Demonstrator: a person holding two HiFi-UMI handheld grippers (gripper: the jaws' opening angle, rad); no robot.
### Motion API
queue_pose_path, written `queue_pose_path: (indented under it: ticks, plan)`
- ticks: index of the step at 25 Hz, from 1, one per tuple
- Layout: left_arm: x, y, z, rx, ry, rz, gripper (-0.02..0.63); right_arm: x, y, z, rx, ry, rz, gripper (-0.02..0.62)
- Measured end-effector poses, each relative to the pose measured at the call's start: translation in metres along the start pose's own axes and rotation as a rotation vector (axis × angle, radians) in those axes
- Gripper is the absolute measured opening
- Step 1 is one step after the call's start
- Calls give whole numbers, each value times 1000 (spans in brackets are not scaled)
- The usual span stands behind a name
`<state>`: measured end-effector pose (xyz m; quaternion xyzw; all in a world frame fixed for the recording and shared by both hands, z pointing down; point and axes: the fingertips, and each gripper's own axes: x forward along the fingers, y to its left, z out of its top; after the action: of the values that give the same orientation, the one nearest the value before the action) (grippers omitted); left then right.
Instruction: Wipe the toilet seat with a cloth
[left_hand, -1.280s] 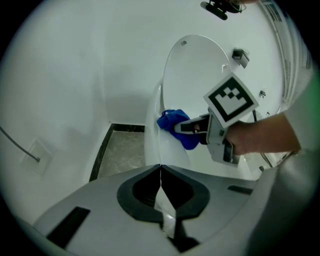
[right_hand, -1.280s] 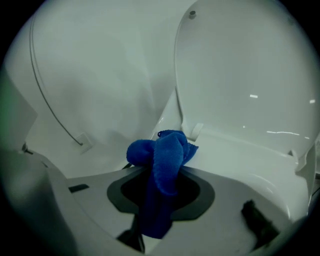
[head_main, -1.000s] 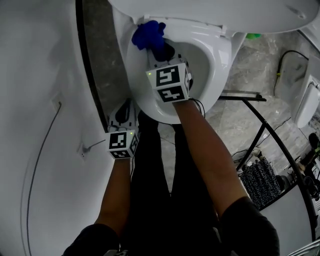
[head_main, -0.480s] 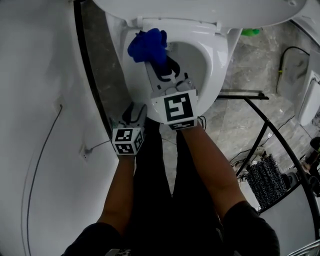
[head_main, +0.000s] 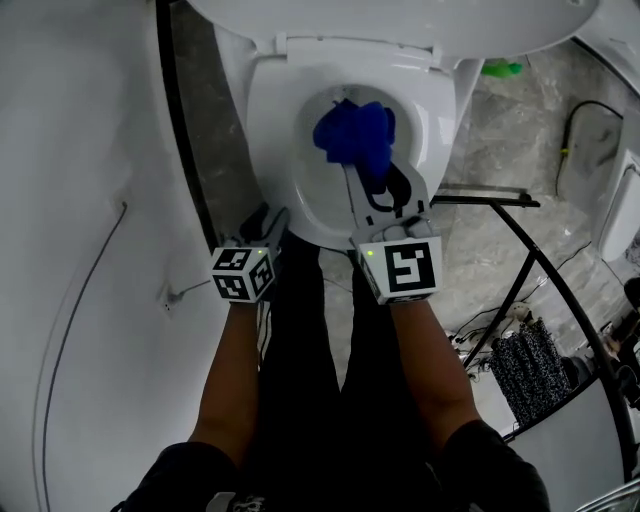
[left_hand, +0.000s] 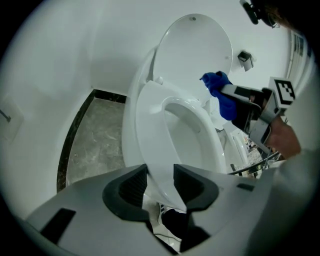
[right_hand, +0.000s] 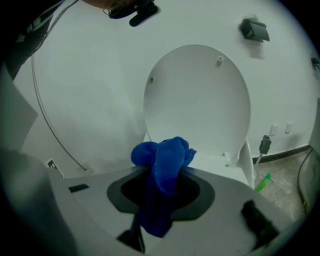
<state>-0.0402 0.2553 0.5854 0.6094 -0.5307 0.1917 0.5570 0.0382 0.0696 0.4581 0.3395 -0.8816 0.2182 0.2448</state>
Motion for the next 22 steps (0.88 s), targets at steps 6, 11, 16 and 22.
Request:
queue_pose_path:
  ticks: [6,11,16,22]
  plan:
    - [-31,-16,13,-63,-47,-71,170,-48,-13,7,-45,-21,-16,110]
    - [-83,-43,38,-88,-136,-161,163,-100,-25,35,-74,-56,-38,110]
    - [-130,-67,80,-64,-275,-209,156,-147,-43,87,-102,-155,-83,110]
    - [-166,-87,137,-107,-484,-255,153,-200,-77,126,-136,-255,-186,110]
